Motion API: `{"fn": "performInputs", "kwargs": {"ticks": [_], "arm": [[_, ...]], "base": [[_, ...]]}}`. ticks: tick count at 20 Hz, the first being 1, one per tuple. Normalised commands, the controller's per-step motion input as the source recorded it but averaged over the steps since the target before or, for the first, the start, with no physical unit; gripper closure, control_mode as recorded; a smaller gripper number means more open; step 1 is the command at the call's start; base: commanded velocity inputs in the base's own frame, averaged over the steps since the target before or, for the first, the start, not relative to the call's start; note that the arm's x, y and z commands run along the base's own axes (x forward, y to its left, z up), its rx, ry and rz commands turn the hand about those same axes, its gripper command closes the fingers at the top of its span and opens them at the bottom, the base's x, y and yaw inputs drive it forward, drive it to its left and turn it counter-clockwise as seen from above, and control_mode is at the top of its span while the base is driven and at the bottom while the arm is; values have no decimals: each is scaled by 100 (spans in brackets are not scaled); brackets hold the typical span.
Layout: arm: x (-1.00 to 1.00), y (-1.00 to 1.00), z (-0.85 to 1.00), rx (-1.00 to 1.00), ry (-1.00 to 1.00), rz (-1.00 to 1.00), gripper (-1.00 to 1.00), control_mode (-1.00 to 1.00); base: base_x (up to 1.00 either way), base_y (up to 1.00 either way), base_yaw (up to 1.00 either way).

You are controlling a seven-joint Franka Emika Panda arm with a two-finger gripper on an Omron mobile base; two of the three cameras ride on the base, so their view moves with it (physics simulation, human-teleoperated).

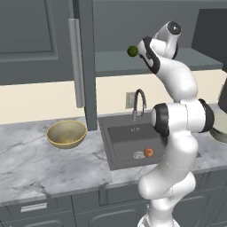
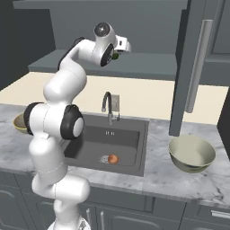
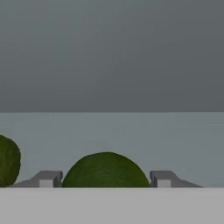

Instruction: Pick the limes from the cabinet and place them in one bowl. Pick the onion from the sink and place it in the other bowl.

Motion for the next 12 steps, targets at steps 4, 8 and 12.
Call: {"fn": "performInputs", "kwargs": {"ticks": [4,8,12], "arm": [[-7,0,-33,0,10,0,100,-100],[-17,0,-29,0,1,0,100,-100],[-32,0,-29,0,0,0,100,-100]], "base": [[0,0,0],[0,0,0],[0,0,0]]}}
